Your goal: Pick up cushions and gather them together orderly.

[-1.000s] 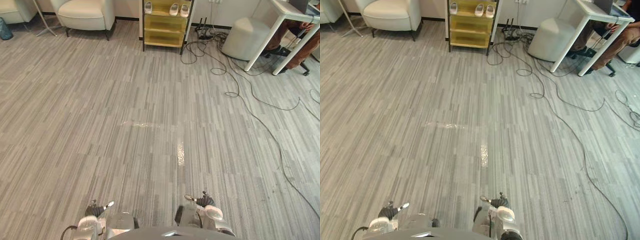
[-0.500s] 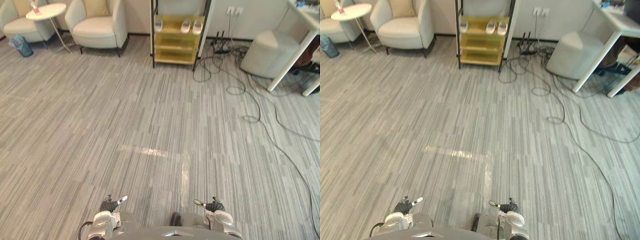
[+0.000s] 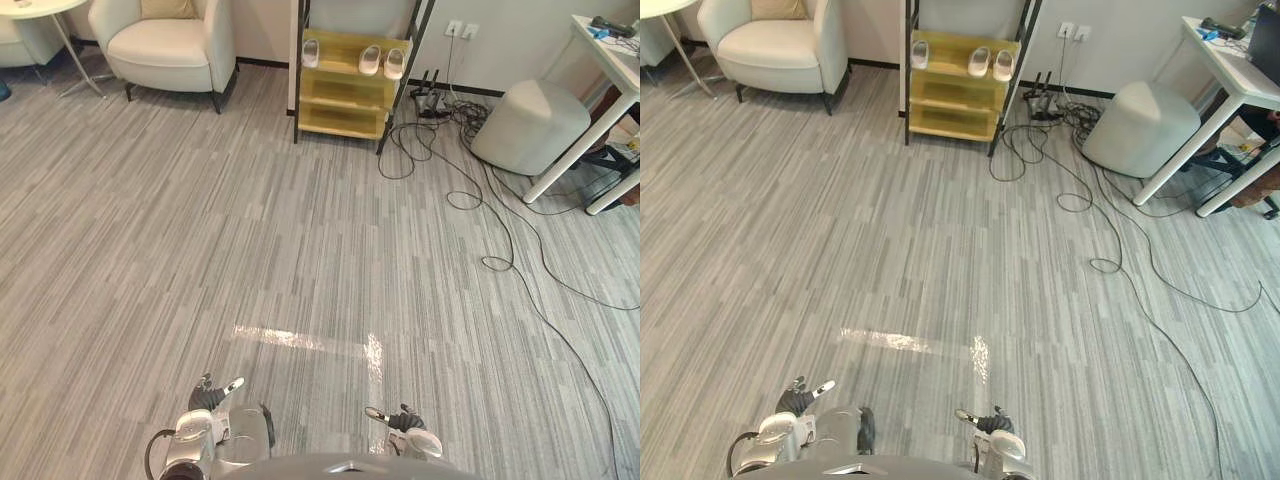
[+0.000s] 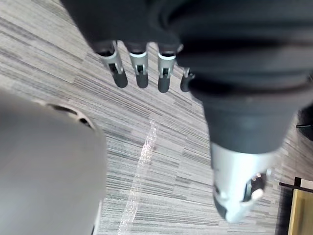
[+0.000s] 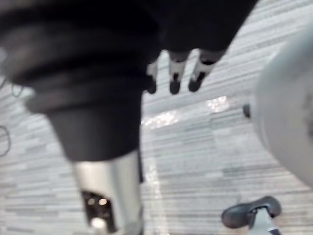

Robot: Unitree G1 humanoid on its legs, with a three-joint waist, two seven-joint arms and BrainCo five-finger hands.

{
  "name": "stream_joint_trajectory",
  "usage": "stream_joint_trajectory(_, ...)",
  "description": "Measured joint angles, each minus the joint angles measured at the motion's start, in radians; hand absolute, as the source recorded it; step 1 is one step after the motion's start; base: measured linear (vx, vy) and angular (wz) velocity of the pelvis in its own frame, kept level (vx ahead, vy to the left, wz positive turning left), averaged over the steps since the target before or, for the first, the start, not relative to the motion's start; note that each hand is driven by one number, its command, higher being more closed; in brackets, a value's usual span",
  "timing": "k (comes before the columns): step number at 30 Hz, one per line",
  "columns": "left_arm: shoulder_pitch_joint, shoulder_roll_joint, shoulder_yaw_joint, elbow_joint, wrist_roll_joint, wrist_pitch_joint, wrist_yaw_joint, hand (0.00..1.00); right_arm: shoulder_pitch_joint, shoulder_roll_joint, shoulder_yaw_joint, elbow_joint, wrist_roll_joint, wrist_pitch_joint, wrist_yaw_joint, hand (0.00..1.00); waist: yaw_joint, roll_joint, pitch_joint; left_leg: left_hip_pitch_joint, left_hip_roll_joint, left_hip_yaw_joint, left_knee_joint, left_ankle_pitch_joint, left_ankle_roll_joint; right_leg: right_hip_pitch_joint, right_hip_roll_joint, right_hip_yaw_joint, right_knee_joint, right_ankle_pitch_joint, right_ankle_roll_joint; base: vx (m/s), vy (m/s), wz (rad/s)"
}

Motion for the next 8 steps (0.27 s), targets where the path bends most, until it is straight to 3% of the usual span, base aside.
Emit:
stream_joint_trajectory(1,-0.001,0.001,-0.003,0.012,0.007,0.001,-0.004,0.00,0.004,-0.016,-0.007,0.012,-0.001,0.001,0.000,0.00,0.001,0.003,-0.021,-0.004,-0.010,-0.020,-0.022,0.006,-0.011,0.025,0.019,0.003,-0.087,-0.016,-0.004,0.19,-0.095,-0.07)
stream_joint_trajectory(3,0.002,-0.031,-0.005,0.036,0.041,0.001,-0.009,0.00,0.004,-0.048,-0.025,0.038,-0.001,0.001,0.000,0.00,-0.008,0.062,-0.042,-0.010,0.010,-0.041,-0.080,0.035,-0.028,0.065,0.064,-0.009,-0.227,0.034,-0.005,0.16,-0.056,-0.02)
stream_joint_trajectory(5,0.004,-0.043,-0.005,0.045,0.066,0.001,-0.010,0.00,0.018,-0.066,-0.052,0.049,-0.002,0.009,-0.001,0.00,-0.012,0.076,-0.050,0.013,0.019,-0.060,-0.126,0.056,-0.036,0.114,0.091,-0.027,-0.316,0.069,-0.009,0.10,-0.059,0.11)
stream_joint_trajectory(8,0.005,-0.041,-0.006,0.055,0.087,0.000,-0.010,0.00,0.041,-0.066,-0.104,0.079,-0.005,0.009,-0.002,0.00,-0.016,0.071,-0.057,0.042,0.021,-0.108,-0.184,0.073,-0.043,0.181,0.123,-0.036,-0.429,0.115,-0.011,0.02,-0.054,0.02)
